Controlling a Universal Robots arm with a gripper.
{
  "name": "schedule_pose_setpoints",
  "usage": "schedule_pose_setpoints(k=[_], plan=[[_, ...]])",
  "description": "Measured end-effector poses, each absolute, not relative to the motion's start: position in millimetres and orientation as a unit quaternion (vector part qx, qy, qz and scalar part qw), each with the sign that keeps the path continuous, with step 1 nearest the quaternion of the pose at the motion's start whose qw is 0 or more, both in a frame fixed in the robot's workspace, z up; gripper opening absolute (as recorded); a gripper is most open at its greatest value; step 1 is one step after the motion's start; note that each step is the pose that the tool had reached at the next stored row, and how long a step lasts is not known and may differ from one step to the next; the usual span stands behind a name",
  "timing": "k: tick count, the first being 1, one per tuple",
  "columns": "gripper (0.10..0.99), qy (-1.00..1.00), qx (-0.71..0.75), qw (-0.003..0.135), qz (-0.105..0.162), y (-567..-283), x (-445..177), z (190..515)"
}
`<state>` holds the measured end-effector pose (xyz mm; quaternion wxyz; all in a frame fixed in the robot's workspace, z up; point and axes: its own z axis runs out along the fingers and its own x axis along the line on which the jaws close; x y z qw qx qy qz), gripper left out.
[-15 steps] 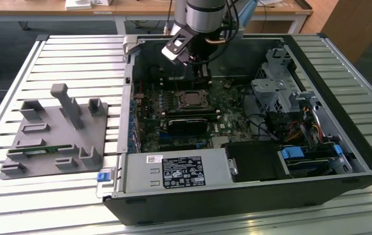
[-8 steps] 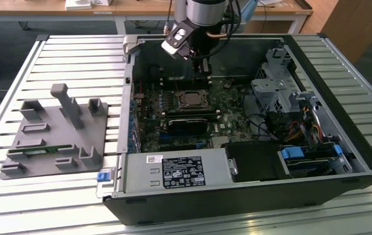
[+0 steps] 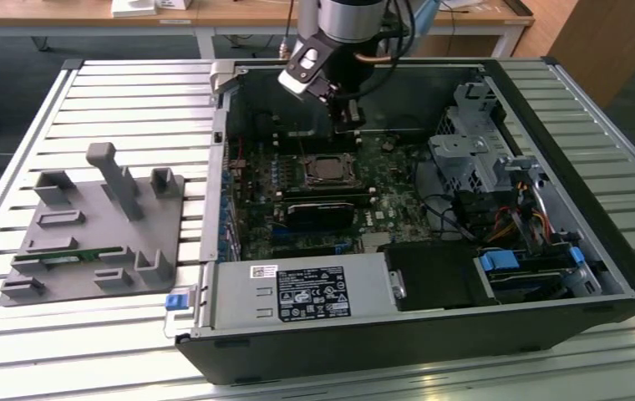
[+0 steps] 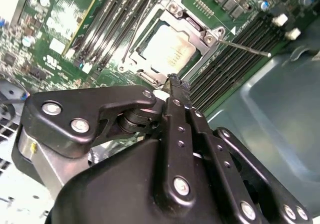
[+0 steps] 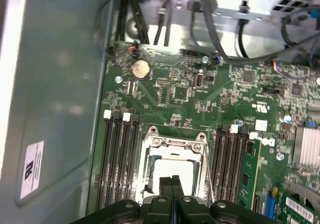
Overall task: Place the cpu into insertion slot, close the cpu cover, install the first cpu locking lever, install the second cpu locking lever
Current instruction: 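Install the first cpu locking lever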
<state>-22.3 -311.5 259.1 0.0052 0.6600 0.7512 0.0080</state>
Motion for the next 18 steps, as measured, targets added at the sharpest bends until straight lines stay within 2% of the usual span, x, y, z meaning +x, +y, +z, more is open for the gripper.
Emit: schedule_pose_setpoints(k=[18], plan=[[0.106,0.841,0.542,0.004,0.009,-311.6,-22.3,259.0]])
